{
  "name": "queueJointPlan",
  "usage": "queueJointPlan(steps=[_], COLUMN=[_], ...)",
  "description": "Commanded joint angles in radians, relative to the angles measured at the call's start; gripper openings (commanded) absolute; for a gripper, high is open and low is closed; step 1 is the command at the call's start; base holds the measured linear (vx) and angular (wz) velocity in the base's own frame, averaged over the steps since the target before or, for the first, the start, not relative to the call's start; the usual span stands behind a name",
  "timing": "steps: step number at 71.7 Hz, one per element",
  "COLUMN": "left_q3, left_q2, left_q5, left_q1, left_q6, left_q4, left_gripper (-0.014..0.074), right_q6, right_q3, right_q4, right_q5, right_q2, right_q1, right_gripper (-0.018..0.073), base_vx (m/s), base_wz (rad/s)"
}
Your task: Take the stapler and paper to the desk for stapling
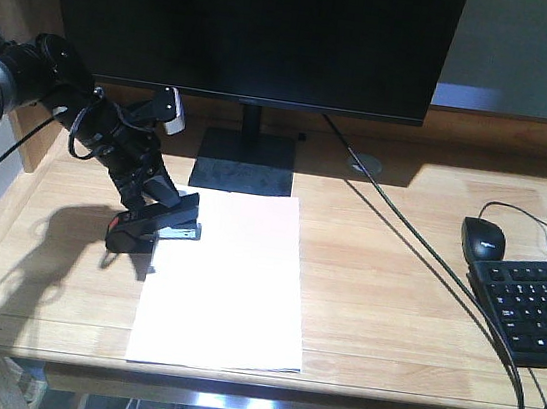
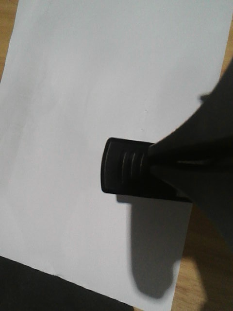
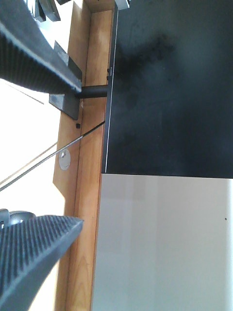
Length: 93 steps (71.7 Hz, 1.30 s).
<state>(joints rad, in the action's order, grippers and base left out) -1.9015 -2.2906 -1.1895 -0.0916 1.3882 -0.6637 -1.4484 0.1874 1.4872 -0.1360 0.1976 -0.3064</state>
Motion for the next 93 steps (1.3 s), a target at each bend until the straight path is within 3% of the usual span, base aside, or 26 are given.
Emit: queueJointPlan(steps=[1, 80, 93], left_q3=[-0.026, -0.026, -0.026], left_q2=[0.065, 0.065, 0.064], left_q5=[-0.008, -0.007, -0.001], left_q1=[0.004, 0.004, 0.002], left_q6=[-0.007, -0.007, 0.026], left_q4=[-0.054, -0.061, -0.060], left_gripper=[-0.0006, -0.0006, -0.0006], right_q6=[0.011, 0.011, 0.011], right_q3=[0.025, 0.025, 0.025], right_q4=[0.022, 0.022, 0.022], right_q5=[0.001, -0.002, -0.002], right_q2=[0.007, 0.007, 0.007], right_q1=[0.007, 0.007, 0.007], right_gripper=[0.0486, 0.0486, 0.0486], base_vx=[0.00, 0.00, 0.00], base_wz=[0.00, 0.00, 0.00])
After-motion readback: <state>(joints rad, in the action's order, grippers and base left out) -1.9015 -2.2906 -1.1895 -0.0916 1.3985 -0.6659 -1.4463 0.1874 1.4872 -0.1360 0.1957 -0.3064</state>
